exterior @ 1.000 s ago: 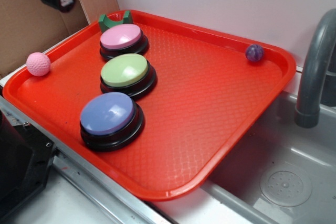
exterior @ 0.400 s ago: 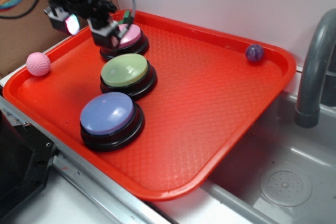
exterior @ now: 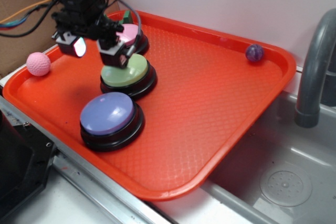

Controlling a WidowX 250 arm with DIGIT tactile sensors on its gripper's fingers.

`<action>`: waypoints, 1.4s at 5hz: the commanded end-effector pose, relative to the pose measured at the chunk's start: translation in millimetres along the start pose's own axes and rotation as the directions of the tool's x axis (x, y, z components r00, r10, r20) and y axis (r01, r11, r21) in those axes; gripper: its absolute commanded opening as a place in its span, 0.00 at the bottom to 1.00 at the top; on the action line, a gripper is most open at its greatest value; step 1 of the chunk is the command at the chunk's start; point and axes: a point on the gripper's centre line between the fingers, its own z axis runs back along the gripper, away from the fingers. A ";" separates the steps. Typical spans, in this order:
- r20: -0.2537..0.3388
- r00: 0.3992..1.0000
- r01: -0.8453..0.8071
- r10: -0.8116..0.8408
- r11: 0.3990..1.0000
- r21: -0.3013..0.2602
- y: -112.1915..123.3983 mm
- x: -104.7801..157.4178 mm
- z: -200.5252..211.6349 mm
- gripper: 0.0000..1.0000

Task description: Push the green button.

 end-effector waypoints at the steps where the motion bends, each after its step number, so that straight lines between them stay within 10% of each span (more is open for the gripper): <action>1: 0.033 0.999 0.009 -0.009 1.000 -0.018 -8.6 1.2 -6.9 1.00; 3: 0.030 0.999 0.024 -0.027 0.995 0.096 2.0 3.9 40.3 1.00; 5: 0.101 0.995 0.007 -0.003 0.999 -0.042 14.1 4.7 87.5 1.00; 6: -0.016 0.999 0.031 -0.032 0.999 -0.027 18.7 0.1 102.0 1.00; 7: 0.030 0.999 0.012 -0.012 1.000 -0.018 22.0 -5.3 110.0 1.00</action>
